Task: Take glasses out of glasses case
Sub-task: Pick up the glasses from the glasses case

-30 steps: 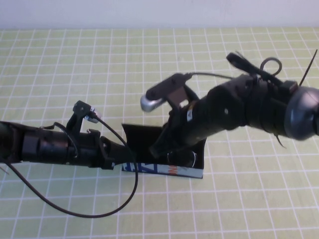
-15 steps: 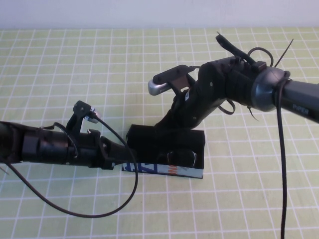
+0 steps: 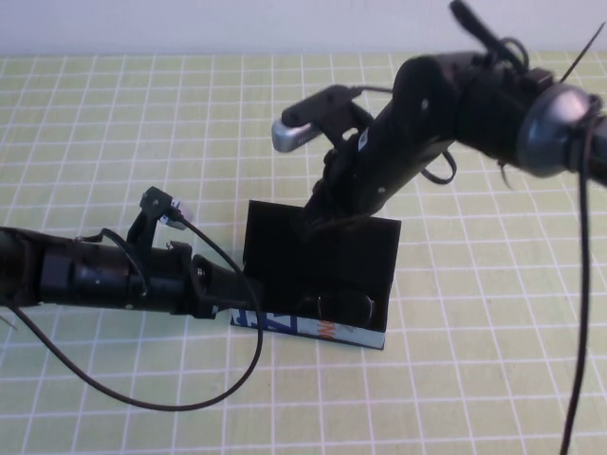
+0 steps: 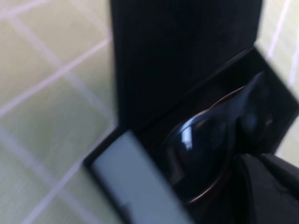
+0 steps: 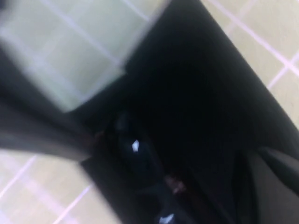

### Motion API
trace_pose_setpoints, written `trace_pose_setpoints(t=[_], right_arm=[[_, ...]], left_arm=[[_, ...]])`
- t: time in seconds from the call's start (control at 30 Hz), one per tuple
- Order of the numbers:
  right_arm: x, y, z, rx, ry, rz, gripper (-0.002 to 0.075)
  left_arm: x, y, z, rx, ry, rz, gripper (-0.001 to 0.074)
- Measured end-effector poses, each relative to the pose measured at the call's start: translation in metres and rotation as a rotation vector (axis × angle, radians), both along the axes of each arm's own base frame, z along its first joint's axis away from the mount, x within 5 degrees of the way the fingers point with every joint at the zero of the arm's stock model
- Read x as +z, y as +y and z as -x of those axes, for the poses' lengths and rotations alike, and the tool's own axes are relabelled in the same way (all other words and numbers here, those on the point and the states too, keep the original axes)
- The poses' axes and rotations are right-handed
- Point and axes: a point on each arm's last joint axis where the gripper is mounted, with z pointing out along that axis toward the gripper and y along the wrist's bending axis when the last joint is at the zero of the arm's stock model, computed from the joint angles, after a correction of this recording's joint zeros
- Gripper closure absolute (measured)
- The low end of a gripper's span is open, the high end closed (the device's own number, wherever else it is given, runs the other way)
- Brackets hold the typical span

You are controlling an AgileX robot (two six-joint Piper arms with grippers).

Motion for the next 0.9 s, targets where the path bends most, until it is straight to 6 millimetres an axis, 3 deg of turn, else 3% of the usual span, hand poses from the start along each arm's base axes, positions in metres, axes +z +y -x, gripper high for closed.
trace_pose_setpoints(t=[0.13, 0.3, 0.4, 0.63, 0.77, 0.9], right_arm=[[0.028, -0.002, 0.018, 0.137, -0.028, 0.008, 0.0742], [0.030, 0.007, 0.044, 0.382, 0.008, 0.098, 0.0735], [0.029, 0.012, 0.051, 0.477, 0.007, 0.108, 0.0692], [0.002, 0.018, 0.045, 0.540, 0.043, 0.149, 0.0444], [-0.019, 0.022, 0.038, 0.541, 0.059, 0.175, 0.0421], [-0.026, 0.023, 0.032, 0.534, 0.026, 0.191, 0.0422]], left_arm=[[0.015, -0.002, -0.001, -0.013, -0.009, 0.039, 0.0739], [0.036, -0.002, -0.007, 0.009, 0.043, 0.057, 0.0739], [0.043, -0.002, -0.012, 0.019, 0.076, 0.049, 0.0739], [0.044, 0.001, -0.016, 0.064, 0.108, 0.022, 0.0739], [0.043, 0.003, -0.018, 0.081, 0.108, -0.001, 0.0739], [0.041, 0.004, -0.019, 0.095, 0.108, -0.023, 0.0739]])
